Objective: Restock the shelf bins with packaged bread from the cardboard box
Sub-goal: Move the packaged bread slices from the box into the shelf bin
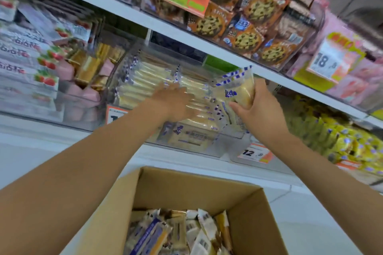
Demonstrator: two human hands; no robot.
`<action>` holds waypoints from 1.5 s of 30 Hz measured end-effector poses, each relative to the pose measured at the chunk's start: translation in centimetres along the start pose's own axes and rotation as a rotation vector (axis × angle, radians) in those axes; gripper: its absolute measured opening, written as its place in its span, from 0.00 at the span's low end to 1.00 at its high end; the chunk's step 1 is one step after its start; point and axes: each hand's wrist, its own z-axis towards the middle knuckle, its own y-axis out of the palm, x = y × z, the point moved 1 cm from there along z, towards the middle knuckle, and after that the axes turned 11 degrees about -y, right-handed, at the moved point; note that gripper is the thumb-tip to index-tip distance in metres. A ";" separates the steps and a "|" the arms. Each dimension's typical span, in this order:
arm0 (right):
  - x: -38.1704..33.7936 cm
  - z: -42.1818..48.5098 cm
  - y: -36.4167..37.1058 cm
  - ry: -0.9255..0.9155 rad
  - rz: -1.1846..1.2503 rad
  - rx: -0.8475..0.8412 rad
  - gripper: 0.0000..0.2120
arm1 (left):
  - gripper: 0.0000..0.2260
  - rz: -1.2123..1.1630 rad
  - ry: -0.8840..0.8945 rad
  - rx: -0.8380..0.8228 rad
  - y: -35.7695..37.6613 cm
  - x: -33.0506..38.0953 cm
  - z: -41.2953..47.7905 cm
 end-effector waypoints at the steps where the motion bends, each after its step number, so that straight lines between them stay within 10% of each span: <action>1: 0.4 0.9 1.0 0.061 -0.101 -0.050 0.22 | 0.30 0.017 -0.010 -0.018 0.6 -0.3 0.3; 17: 0.1 7.4 6.1 0.189 -0.507 -0.772 0.17 | 0.30 -0.023 0.001 0.032 1.6 -1.0 0.2; 22: 0.5 5.0 7.6 0.030 -0.168 -0.328 0.34 | 0.30 -0.017 -0.002 0.046 1.8 -0.9 0.4; 29: 3.3 4.1 10.7 0.140 0.192 -0.555 0.42 | 0.32 0.001 -0.011 0.028 2.2 -1.1 1.0; 37: 1.2 -1.2 8.6 -0.237 0.067 0.153 0.09 | 0.18 -0.105 -0.003 0.446 1.4 1.2 -2.9; 41: 1.6 -7.3 9.0 -0.290 0.225 0.117 0.05 | 0.10 -0.267 -0.062 0.432 3.8 3.3 -7.2; 45: 4.2 -15.1 11.1 -0.167 0.365 -0.124 0.08 | 0.10 -0.396 -0.229 0.055 10.3 3.6 -11.4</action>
